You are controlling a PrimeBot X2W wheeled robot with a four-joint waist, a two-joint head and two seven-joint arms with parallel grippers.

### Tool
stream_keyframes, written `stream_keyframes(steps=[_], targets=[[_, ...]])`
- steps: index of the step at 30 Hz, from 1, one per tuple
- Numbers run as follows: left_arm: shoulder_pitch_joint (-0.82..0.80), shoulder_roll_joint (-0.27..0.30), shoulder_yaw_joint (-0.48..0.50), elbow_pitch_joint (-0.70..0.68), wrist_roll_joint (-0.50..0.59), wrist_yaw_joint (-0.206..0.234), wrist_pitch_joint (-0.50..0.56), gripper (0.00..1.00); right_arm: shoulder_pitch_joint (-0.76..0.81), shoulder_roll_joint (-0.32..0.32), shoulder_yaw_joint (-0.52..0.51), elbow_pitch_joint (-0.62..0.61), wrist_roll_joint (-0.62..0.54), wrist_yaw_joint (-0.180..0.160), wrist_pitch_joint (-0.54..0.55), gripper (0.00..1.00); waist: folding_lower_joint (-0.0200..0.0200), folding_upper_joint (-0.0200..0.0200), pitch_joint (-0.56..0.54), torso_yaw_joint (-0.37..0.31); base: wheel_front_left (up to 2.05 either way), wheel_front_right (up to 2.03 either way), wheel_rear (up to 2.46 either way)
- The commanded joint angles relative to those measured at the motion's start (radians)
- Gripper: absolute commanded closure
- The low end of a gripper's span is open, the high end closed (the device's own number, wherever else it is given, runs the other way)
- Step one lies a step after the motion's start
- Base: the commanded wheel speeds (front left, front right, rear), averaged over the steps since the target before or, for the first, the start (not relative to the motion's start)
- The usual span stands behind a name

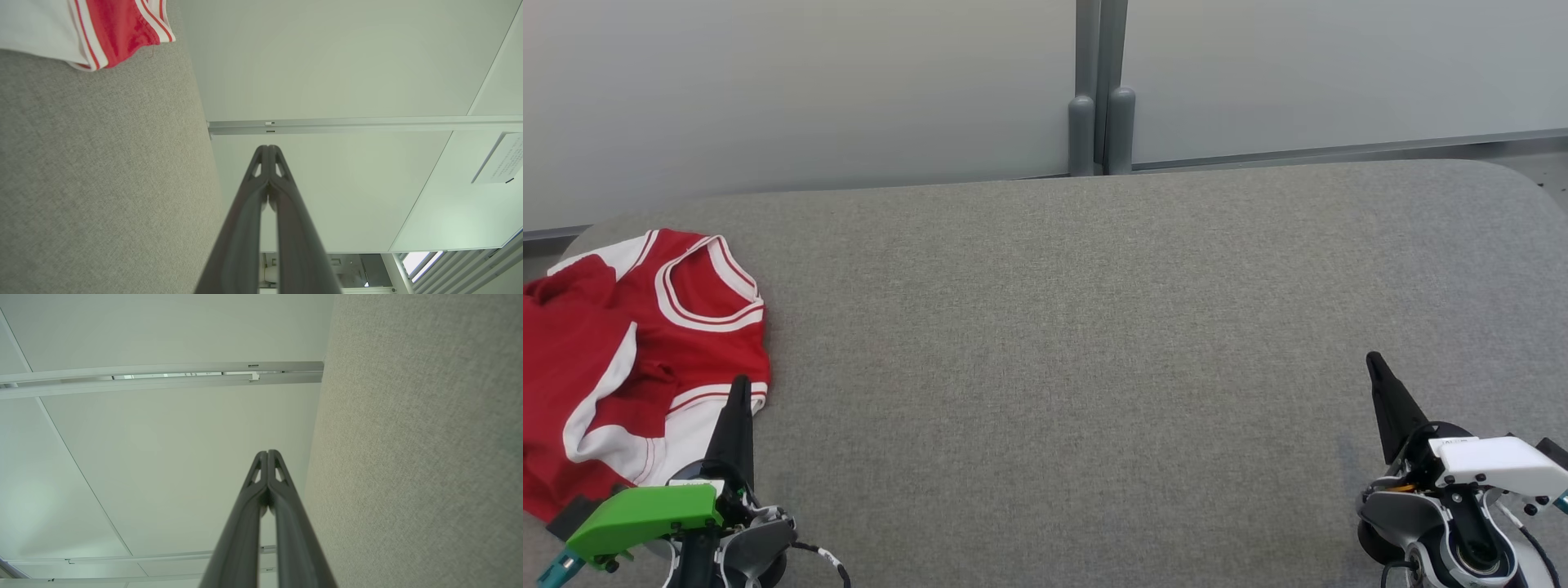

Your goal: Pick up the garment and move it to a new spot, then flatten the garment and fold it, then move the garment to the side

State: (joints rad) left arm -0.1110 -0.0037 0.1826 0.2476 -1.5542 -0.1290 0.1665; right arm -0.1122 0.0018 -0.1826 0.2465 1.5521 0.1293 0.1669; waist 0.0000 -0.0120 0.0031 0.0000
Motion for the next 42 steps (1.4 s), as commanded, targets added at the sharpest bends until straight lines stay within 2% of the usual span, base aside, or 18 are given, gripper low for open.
stream_keyframes(steps=[1, 31, 32, 42], targets=[[-0.011, 0.007, 0.002, -0.001, -0.001, -0.005, 0.004, 1.00, -0.008, -0.003, -0.002, 0.001, 0.005, 0.004, 0.003, 1.00, 0.0000, 0.0120, 0.000, 0.000, 0.00, 0.00, 0.00], [-0.011, 0.007, 0.002, -0.001, -0.001, -0.005, 0.004, 1.00, -0.008, -0.004, -0.002, 0.001, 0.005, 0.004, 0.003, 1.00, 0.0000, 0.0120, 0.000, 0.000, 0.00, 0.00, 0.00], [0.001, -0.001, 0.000, 0.002, 0.000, 0.000, 0.000, 0.00, 0.002, 0.000, 0.000, 0.003, 0.000, -0.001, 0.000, 0.00, 0.0000, 0.0000, 0.000, 0.000, 0.00, 0.00, 0.00], [0.040, -0.008, -0.025, 0.018, -0.001, 0.000, -0.023, 0.00, 0.045, 0.007, 0.017, 0.016, -0.007, -0.005, -0.032, 0.00, 0.0000, 0.0005, 0.000, 0.000, 0.00, 0.00, 0.00]])
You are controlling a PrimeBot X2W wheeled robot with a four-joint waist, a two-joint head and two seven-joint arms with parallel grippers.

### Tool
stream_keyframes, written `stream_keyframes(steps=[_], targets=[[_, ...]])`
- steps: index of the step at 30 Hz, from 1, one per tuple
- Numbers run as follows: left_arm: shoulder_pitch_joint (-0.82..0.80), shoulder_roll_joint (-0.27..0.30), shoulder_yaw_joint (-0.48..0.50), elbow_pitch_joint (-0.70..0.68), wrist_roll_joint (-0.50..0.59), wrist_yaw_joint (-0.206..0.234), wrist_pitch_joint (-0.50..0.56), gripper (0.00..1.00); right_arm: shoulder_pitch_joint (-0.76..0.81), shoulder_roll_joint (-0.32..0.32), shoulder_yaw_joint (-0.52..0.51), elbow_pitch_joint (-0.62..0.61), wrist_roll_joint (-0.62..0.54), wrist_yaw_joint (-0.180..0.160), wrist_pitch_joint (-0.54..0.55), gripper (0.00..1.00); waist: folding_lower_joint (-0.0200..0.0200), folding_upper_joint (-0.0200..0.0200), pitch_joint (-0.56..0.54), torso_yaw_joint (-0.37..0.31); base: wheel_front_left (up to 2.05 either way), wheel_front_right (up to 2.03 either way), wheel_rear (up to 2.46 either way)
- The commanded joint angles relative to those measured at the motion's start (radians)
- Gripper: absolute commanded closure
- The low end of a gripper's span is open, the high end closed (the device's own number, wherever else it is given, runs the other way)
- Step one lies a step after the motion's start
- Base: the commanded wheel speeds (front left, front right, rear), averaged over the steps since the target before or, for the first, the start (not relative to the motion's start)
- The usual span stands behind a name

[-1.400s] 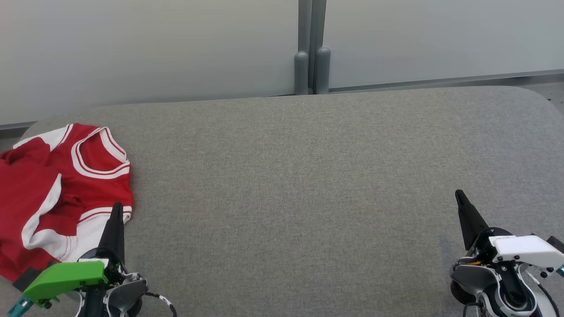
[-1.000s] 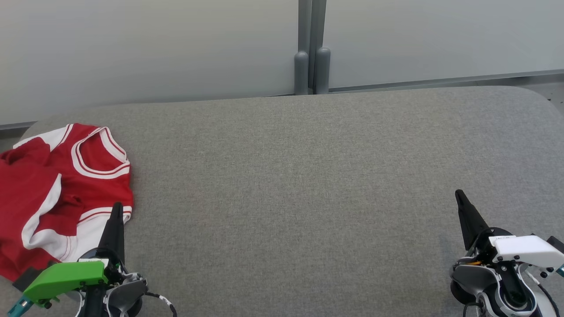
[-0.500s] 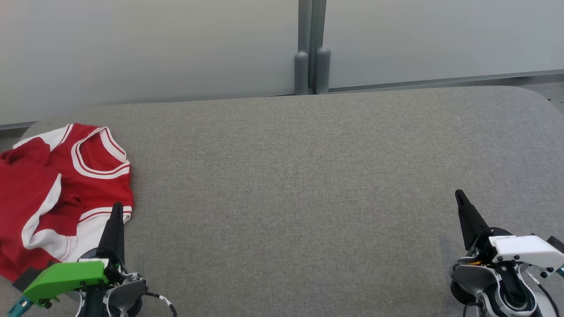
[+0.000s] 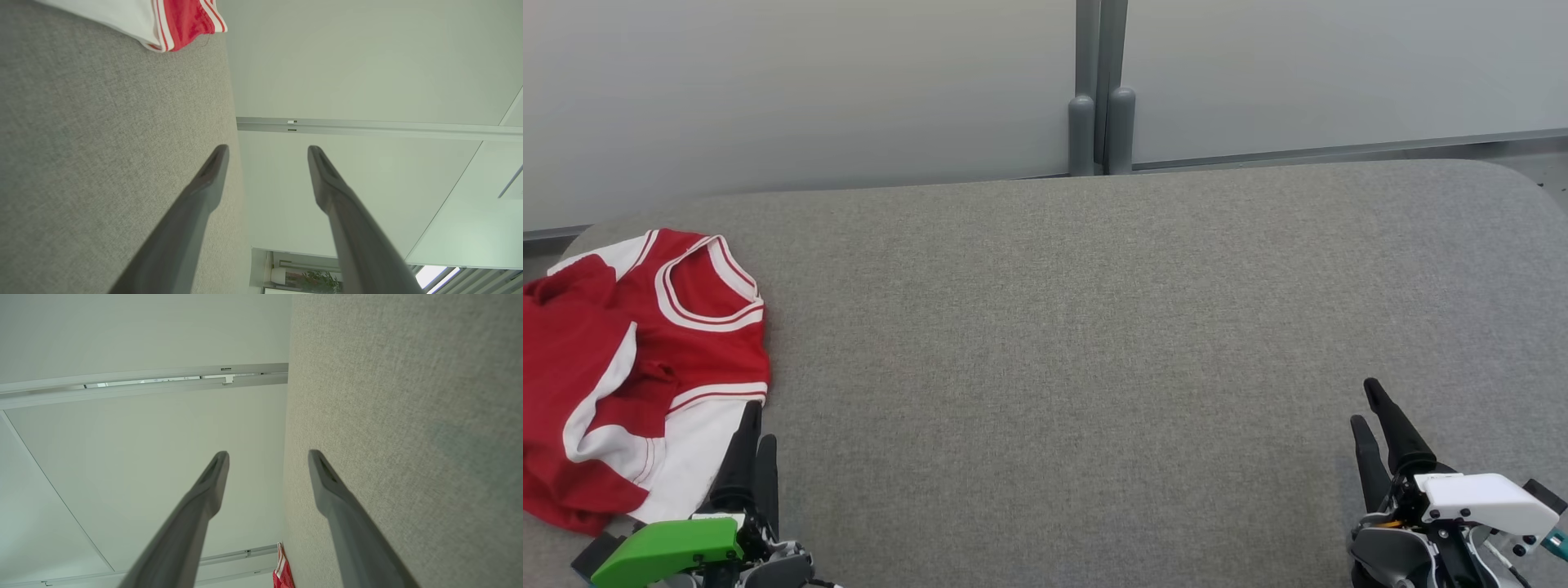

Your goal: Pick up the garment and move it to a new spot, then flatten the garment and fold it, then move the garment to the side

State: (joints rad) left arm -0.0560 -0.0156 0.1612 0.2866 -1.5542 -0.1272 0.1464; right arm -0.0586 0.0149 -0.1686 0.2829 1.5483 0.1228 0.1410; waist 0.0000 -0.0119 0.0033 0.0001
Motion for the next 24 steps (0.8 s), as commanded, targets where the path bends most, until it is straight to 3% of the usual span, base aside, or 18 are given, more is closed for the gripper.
stream_keyframes(steps=[1, 9, 24], targets=[[-0.013, 0.004, -0.008, -0.024, 0.000, -0.002, -0.008, 0.00, -0.006, -0.007, 0.007, -0.024, -0.007, 0.001, -0.011, 0.00, 0.0000, 0.0006, 0.000, 0.000, 0.00, 0.00, 0.00], [-0.001, 0.016, -0.045, -0.040, 0.039, -0.002, -0.056, 0.00, 0.009, -0.014, 0.022, -0.053, -0.093, 0.002, -0.057, 0.00, 0.0000, 0.0014, 0.001, 0.000, 0.00, 0.00, 0.00], [0.001, 0.056, -0.109, -0.041, 0.219, -0.002, -0.134, 0.00, 0.018, -0.029, 0.042, -0.131, -0.442, 0.004, -0.129, 0.00, 0.0000, 0.0028, 0.001, -0.001, 0.00, 0.00, 0.00]])
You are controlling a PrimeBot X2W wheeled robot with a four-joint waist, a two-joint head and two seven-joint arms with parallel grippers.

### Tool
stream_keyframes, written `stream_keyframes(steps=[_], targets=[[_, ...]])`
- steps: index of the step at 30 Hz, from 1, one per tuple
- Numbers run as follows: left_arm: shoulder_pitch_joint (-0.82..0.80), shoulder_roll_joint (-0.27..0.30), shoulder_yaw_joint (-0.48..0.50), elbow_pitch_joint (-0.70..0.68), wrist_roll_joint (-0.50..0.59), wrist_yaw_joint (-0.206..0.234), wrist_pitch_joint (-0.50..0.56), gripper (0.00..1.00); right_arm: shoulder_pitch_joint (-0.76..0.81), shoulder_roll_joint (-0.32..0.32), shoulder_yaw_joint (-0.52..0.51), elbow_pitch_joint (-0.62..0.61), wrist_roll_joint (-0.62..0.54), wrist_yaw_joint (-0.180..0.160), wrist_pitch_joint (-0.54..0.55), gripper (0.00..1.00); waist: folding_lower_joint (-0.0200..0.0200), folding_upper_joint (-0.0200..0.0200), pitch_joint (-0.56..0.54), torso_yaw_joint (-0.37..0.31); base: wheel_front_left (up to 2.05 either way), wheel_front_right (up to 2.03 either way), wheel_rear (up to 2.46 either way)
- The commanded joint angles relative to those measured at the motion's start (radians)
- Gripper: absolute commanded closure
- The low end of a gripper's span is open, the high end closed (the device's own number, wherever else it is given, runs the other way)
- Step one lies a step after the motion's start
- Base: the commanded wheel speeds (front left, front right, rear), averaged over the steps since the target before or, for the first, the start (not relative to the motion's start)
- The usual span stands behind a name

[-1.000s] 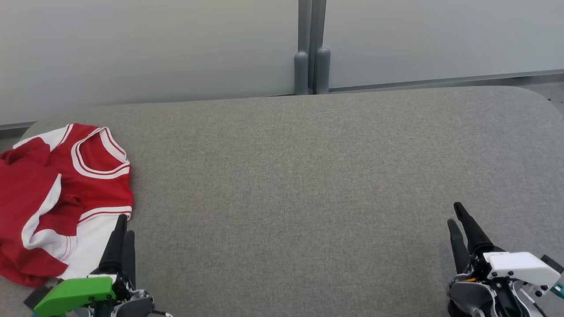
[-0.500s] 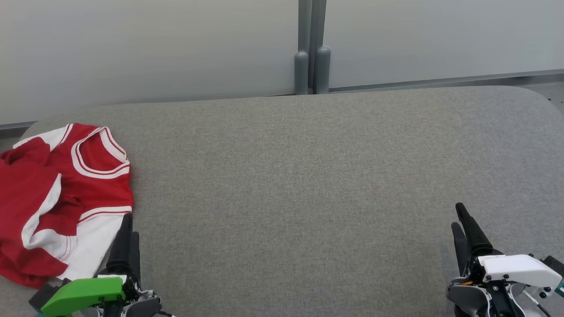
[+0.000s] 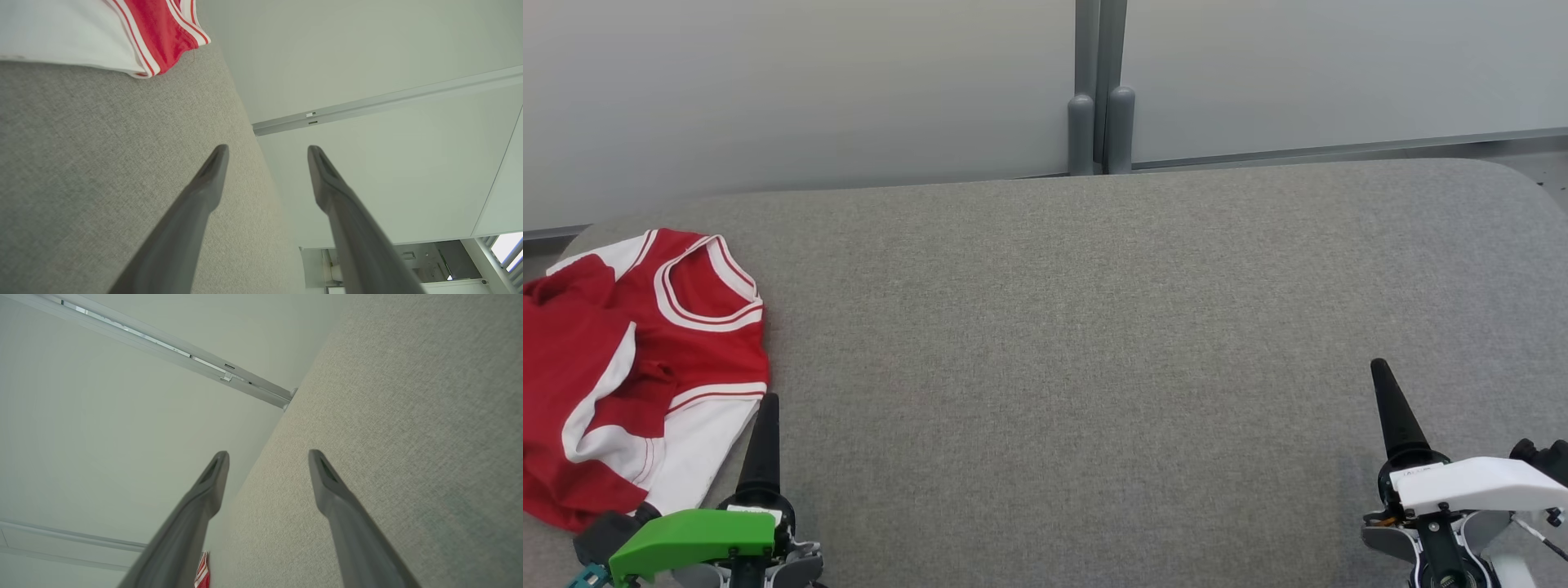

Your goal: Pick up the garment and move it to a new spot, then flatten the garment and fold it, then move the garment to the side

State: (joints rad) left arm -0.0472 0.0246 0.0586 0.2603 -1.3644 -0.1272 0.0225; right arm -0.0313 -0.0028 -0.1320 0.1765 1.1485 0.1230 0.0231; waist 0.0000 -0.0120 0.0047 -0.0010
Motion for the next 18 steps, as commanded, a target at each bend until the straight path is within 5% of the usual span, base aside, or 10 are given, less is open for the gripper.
stream_keyframes(steps=[1, 18], targets=[[-0.008, 0.018, -0.009, -0.014, 0.047, -0.003, -0.015, 0.00, -0.010, -0.014, 0.008, -0.030, -0.065, 0.004, -0.016, 0.00, 0.0000, 0.0029, 0.000, 0.000, 0.00, 0.00, 0.00], [-0.010, 0.045, -0.023, -0.031, 0.356, -0.003, -0.080, 0.00, -0.011, -0.066, 0.067, -0.073, -0.393, 0.005, -0.081, 0.00, 0.0000, 0.0044, 0.002, 0.001, 0.00, 0.00, 0.00]])
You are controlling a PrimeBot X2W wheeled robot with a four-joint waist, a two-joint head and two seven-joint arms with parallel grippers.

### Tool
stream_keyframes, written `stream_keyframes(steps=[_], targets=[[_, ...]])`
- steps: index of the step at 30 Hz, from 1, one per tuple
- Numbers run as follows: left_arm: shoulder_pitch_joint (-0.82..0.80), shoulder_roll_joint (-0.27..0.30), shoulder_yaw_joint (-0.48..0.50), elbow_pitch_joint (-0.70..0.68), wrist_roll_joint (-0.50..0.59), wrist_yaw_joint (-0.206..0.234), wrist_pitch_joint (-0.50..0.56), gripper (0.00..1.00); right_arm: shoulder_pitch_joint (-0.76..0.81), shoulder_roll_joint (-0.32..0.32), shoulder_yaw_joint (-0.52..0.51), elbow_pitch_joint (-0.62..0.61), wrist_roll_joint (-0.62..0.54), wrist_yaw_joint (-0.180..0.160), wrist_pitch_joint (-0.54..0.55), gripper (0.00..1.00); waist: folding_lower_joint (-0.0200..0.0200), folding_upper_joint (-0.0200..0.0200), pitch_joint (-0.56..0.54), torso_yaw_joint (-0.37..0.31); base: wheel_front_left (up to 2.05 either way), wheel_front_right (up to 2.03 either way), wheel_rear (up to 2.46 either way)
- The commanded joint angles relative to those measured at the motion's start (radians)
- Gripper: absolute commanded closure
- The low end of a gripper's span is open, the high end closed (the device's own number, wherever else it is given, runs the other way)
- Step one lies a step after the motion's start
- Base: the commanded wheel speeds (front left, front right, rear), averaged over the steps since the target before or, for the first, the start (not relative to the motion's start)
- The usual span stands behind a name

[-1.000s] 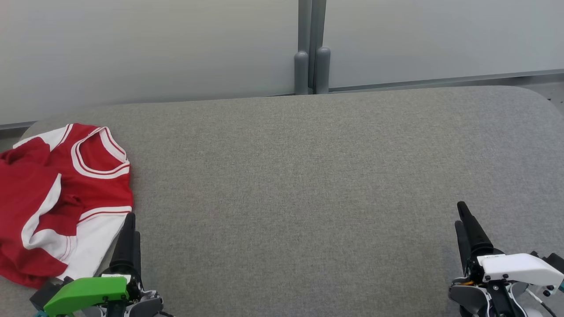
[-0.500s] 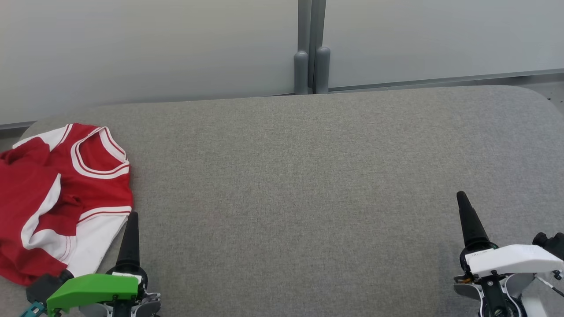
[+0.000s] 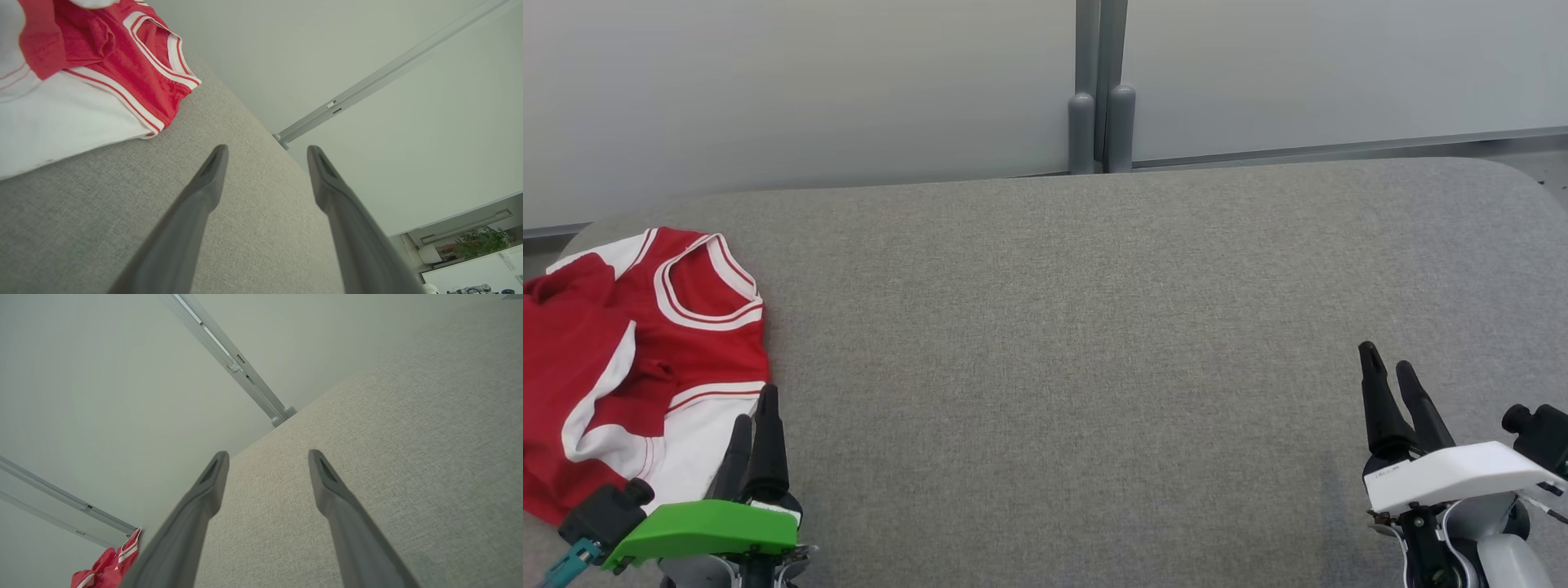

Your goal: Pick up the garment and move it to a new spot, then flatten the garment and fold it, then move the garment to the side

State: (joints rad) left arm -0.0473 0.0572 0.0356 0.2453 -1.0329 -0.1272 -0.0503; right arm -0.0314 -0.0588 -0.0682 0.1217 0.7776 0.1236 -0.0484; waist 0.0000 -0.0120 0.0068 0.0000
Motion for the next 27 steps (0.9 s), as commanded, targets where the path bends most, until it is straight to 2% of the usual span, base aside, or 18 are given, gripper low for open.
stream_keyframes(steps=[1, 8, 15, 27], targets=[[-0.008, 0.012, 0.002, -0.020, 0.046, -0.003, -0.010, 0.00, -0.011, -0.012, 0.005, -0.021, -0.042, 0.005, -0.013, 0.00, 0.0000, 0.0046, 0.000, 0.000, 0.00, 0.00, 0.00], [0.010, 0.018, -0.002, -0.051, 0.198, -0.003, -0.036, 0.00, -0.010, -0.027, 0.023, -0.041, -0.155, 0.005, -0.038, 0.00, 0.0000, 0.0052, 0.003, 0.000, 0.00, 0.00, 0.00], [0.011, 0.056, -0.043, -0.050, 0.318, -0.004, -0.062, 0.00, -0.011, -0.048, 0.042, -0.049, -0.255, 0.006, -0.064, 0.00, 0.0000, 0.0060, 0.005, 0.001, 0.00, 0.00, 0.00], [0.029, 0.092, -0.080, -0.048, 0.457, -0.004, -0.098, 0.00, 0.001, -0.073, 0.062, -0.068, -0.384, 0.007, -0.101, 0.00, 0.0000, 0.0071, 0.005, 0.001, 0.00, 0.00, 0.00]])
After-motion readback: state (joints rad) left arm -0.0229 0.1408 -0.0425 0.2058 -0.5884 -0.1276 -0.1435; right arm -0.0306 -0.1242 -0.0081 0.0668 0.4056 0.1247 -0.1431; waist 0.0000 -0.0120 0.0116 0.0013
